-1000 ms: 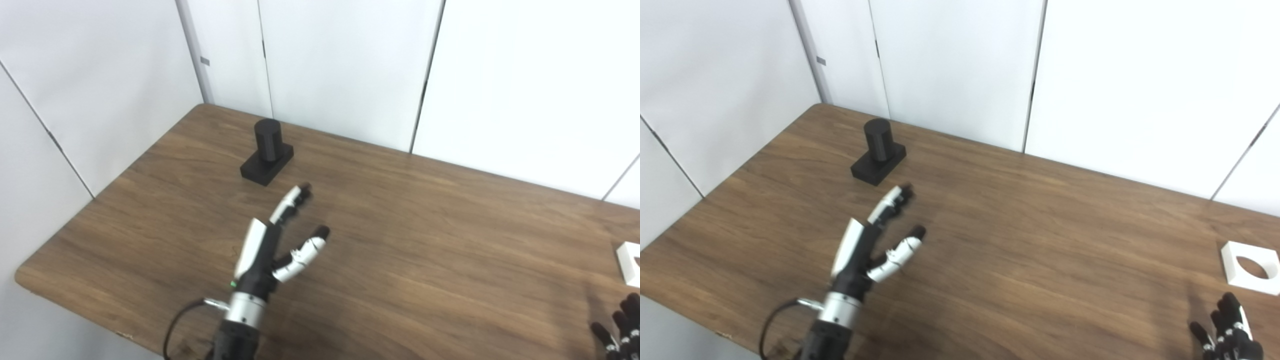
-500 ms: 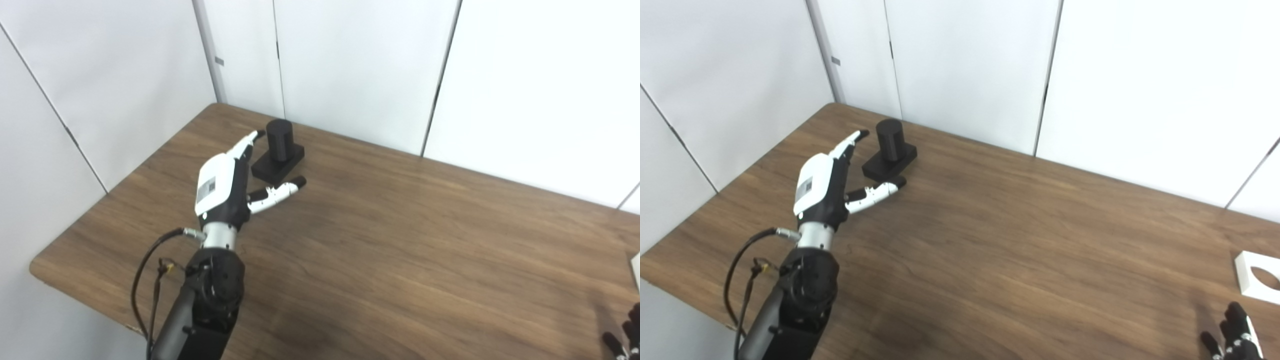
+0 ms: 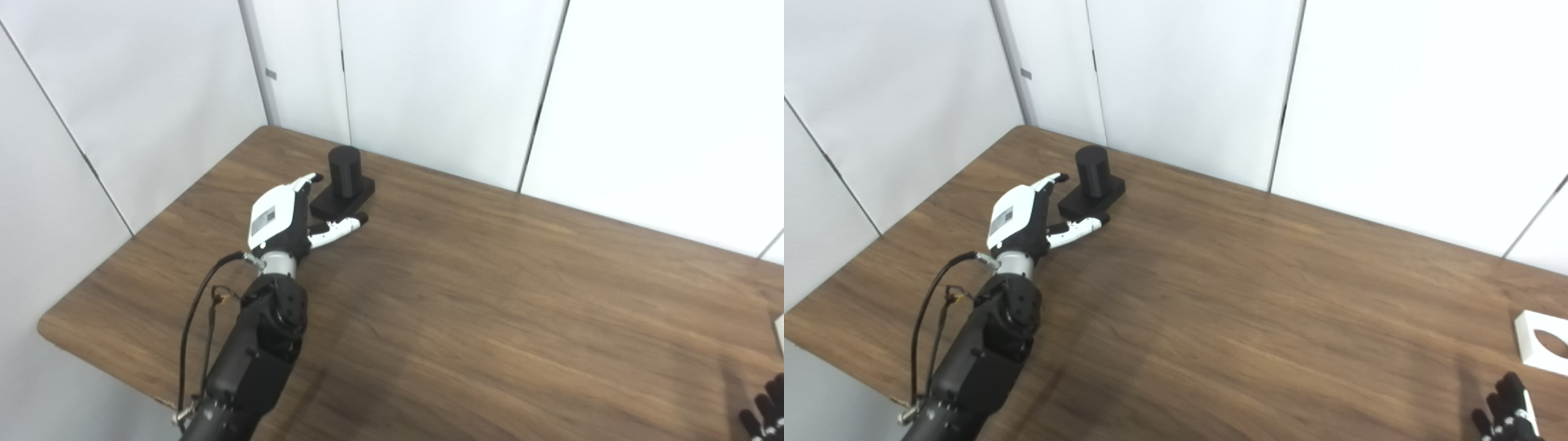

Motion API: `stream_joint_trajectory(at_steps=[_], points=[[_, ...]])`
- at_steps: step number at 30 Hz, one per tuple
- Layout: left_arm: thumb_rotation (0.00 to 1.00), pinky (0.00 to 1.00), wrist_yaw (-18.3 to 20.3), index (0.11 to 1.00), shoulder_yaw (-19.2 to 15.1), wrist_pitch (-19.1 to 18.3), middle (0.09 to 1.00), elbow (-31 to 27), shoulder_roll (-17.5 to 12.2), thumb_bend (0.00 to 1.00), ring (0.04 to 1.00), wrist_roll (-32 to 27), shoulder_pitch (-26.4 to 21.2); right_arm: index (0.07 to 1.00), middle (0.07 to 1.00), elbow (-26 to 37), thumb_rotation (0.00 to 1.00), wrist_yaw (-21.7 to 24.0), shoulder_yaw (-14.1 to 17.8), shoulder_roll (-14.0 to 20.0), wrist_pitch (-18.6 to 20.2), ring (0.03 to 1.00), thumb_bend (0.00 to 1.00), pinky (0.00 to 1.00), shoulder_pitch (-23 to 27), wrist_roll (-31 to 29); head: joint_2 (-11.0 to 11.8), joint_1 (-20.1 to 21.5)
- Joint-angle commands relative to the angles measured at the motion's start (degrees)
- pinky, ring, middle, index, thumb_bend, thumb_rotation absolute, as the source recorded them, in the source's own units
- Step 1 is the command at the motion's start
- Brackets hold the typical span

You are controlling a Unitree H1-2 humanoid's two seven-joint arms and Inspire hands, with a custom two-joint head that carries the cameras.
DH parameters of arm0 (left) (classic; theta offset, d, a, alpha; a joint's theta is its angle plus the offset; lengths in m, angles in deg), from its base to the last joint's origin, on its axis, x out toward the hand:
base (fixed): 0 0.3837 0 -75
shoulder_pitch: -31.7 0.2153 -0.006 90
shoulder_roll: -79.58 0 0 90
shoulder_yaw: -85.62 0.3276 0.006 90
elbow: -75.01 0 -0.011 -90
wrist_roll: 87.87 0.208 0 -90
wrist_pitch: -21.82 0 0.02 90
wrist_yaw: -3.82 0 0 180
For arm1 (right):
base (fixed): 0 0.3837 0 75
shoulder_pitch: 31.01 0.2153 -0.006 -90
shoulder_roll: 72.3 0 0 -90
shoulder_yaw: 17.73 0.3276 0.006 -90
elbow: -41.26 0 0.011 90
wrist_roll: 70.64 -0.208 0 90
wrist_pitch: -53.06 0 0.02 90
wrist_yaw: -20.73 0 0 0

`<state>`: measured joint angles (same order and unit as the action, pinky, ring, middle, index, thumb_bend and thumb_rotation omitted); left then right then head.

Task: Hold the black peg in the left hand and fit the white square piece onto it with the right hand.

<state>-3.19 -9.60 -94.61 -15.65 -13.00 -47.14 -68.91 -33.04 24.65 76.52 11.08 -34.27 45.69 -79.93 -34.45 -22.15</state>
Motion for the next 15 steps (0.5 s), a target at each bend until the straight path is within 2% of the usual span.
stream_joint_trajectory(at_steps=[1,6,15], points=[[0.63,0.89,-2.5,0.852,0.2,0.4,0.898,1.2,-2.2,0.92,0.912,1.5,-3.5,0.984,1.000,1.8,1.00,0.0,-0.1,-0.8,-0.2,1.000,0.73,1.00,-0.5,0.0,0.0,0.1],[0.63,0.95,-2.1,0.851,0.1,-0.4,0.892,3.9,-2.5,0.91,0.904,1.5,-5.6,0.963,0.984,3.3,1.00,-0.9,-0.2,-1.0,0.9,1.000,0.69,1.00,-0.9,1.1,-0.5,0.3],[0.62,0.94,-2.8,0.841,-0.1,-0.5,0.876,7.5,-2.8,0.91,0.886,4.1,-7.7,0.964,0.986,4.7,1.00,-1.3,-0.4,-1.3,2.1,1.000,0.63,1.00,-1.3,1.1,-0.8,0.7]])
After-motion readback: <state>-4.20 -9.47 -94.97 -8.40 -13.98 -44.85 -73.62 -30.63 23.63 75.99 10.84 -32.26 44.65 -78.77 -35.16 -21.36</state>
